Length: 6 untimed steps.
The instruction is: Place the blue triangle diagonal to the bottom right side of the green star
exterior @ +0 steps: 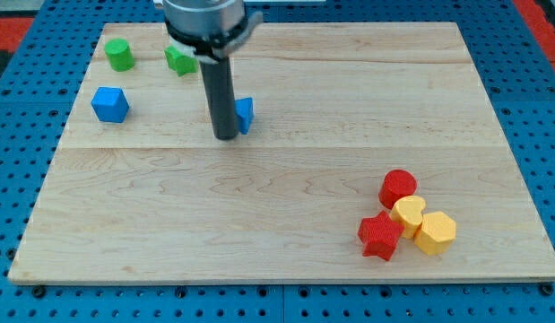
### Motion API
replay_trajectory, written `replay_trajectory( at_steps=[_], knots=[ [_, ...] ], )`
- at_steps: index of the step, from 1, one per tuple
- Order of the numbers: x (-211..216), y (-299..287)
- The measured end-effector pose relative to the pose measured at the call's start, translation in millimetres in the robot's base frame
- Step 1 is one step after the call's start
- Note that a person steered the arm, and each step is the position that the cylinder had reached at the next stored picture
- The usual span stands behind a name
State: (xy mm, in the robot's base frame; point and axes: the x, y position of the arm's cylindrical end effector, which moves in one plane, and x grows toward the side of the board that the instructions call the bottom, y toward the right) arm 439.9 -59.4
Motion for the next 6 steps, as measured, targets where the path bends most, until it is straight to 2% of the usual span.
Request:
replay_trajectory(
  at_steps=[1,2,5,6],
  knots=[
    [10.4,47.9],
    [-5.3,96.2],
    [-60.7,-3.9],
    [-62.5,-31.7]
  ],
)
